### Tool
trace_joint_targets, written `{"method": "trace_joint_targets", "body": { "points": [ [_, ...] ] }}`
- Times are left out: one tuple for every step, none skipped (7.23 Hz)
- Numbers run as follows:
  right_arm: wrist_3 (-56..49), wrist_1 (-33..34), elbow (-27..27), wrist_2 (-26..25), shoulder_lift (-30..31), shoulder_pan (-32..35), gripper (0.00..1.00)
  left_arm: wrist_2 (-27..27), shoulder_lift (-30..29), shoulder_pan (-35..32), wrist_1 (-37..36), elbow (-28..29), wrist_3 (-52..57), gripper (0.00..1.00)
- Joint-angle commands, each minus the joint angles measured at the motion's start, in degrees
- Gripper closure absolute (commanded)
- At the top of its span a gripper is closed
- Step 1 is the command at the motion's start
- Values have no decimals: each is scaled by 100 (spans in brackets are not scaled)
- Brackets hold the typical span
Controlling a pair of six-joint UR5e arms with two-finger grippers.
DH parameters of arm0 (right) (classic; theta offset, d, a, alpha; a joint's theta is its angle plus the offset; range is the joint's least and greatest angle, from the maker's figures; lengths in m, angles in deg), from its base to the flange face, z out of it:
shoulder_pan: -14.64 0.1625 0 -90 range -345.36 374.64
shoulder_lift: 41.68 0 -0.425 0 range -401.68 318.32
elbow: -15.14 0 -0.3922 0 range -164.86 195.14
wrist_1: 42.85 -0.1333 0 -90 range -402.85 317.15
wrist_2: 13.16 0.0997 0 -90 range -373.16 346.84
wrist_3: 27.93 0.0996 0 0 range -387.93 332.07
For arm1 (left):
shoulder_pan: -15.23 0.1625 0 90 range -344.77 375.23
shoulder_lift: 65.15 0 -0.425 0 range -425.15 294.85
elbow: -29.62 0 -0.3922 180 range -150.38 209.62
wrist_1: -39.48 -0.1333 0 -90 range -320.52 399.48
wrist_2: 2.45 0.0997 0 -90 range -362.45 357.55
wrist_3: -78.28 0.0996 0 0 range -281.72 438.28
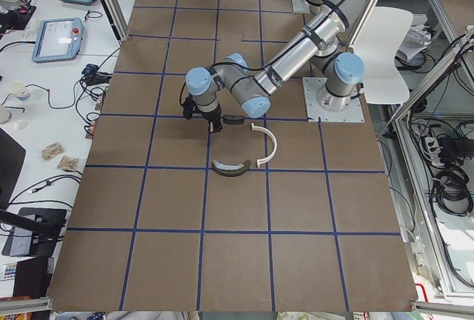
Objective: Place bearing gear from tray to pile
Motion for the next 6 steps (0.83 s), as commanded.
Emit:
{"method": "trace_joint_targets", "body": {
  "points": [
    [2982,-103,-237,40,112,1916,100,28,-88,75,-564,-357,100,80],
    [4398,-60,-316,49,34,2760,100,2,-141,75,-829,-368,74,25],
    [5683,271,-526,58,-54,3621,100,-42,-159,118,-867,-316,30,23],
    [7027,1014,-641,49,-333,4413,100,-103,-80,327,-771,-272,204,2],
    [8128,1466,-738,58,-606,5047,100,-556,-62,295,-675,-254,171,0],
    [8774,2018,-774,49,-922,5471,100,-1187,-53,242,-700,-236,136,0]
  ]
}}
